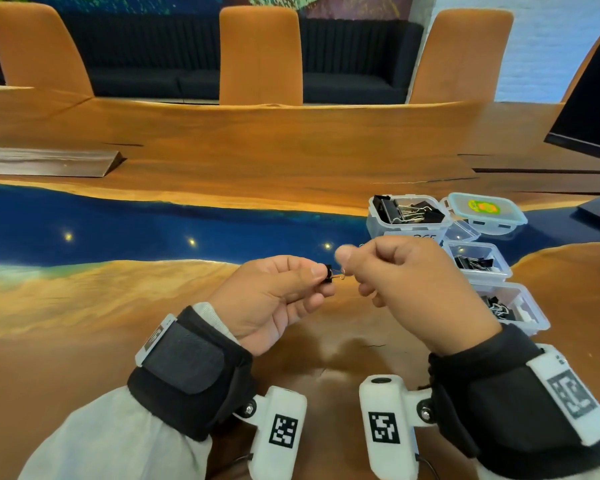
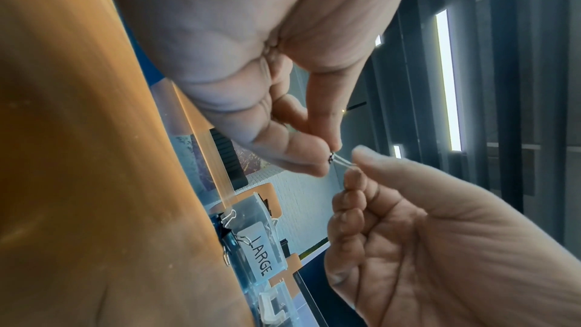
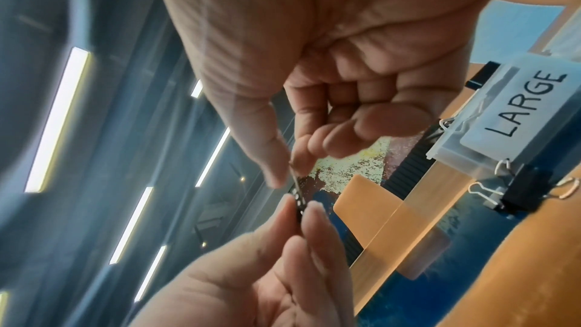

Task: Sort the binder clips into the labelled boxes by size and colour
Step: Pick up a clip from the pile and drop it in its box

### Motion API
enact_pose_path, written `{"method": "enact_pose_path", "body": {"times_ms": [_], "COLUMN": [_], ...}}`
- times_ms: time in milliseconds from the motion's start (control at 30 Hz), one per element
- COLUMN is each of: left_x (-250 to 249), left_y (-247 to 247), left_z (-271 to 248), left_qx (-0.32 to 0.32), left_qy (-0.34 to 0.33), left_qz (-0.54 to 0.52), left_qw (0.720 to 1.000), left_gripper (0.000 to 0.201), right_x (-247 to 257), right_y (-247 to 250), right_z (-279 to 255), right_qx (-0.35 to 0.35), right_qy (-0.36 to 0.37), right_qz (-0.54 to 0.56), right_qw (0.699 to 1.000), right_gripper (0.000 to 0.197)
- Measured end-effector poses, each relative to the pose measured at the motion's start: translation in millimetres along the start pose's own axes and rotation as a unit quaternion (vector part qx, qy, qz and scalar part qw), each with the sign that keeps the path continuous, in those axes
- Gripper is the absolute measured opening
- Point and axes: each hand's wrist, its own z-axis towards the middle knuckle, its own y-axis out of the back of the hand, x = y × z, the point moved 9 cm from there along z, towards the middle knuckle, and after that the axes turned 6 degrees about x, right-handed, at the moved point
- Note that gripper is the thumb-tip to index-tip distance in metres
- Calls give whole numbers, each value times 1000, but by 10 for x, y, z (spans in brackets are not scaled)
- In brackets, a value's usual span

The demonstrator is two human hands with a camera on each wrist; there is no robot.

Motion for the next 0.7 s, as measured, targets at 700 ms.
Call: {"method": "enact_pose_path", "body": {"times_ms": [700], "left_x": [16], "left_y": [-79], "left_z": [-39], "left_qx": [35], "left_qy": [27], "left_qz": [34], "left_qw": [998], "left_gripper": [13], "right_x": [-68], "right_y": [-236], "right_z": [18], "right_qx": [154], "right_qy": [22], "right_qz": [50], "right_qw": [987], "right_gripper": [17]}}
